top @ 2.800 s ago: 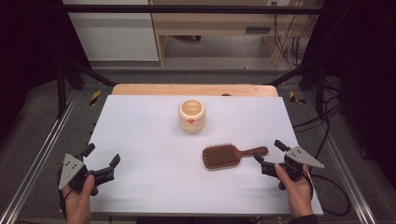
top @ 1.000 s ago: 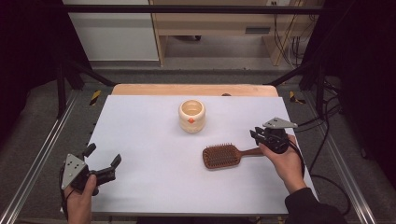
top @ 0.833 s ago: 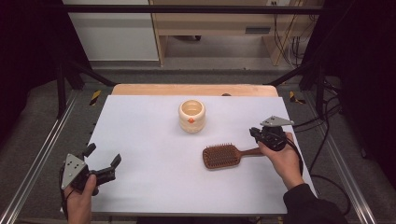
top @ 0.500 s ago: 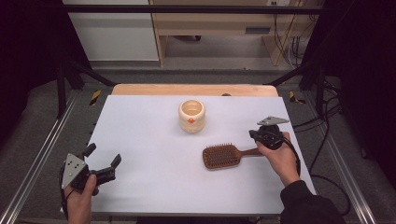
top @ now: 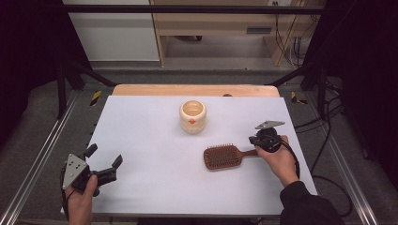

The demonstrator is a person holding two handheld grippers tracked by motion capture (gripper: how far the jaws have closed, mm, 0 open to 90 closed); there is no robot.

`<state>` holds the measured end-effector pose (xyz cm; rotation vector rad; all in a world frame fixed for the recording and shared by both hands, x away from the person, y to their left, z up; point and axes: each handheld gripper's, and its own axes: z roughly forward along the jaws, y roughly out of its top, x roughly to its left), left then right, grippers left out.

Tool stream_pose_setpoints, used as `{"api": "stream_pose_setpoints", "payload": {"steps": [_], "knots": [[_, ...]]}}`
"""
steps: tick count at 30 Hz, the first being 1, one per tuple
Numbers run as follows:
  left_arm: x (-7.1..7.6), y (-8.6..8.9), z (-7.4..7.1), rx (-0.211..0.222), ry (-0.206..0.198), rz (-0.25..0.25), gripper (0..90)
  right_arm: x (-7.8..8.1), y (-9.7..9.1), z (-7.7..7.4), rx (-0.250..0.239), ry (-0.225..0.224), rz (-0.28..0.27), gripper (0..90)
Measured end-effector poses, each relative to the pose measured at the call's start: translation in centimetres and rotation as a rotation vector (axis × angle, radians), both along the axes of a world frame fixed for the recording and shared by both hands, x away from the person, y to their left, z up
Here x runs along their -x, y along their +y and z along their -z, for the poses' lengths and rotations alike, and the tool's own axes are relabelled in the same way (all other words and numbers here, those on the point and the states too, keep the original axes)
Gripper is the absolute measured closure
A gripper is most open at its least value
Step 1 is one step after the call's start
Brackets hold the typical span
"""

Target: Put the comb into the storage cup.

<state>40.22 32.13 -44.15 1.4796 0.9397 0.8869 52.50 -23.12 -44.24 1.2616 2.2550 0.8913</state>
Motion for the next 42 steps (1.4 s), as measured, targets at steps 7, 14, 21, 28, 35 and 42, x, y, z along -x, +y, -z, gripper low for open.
{"api": "stream_pose_setpoints", "payload": {"steps": [7, 14, 21, 28, 35, 42], "knots": [[0.0, 0.0, 0.0, 0.001, 0.001, 0.000, 1.1, 0.1, 0.2, 0.6, 0.014, 0.032, -0.013, 90.0], [0.0, 0.0, 0.0, 0.001, 0.002, 0.004, 1.1, 0.2, 0.4, 1.5, 0.025, 0.064, -0.027, 90.0], [0.0, 0.0, 0.0, 0.000, 0.002, 0.006, 1.1, 0.3, 0.4, 1.8, 0.026, 0.089, -0.038, 90.0], [-0.1, 0.0, 0.1, 0.000, 0.005, 0.007, 1.1, 1.0, 0.7, 1.7, 0.030, 0.120, -0.065, 90.0], [-0.1, -0.1, 0.1, -0.007, 0.011, 0.015, 1.1, 2.1, 0.9, 1.7, 0.024, 0.158, -0.086, 90.0], [-0.2, -0.1, 0.2, -0.007, 0.016, 0.019, 1.1, 2.8, 1.2, 1.5, 0.017, 0.171, -0.096, 90.0]]}}
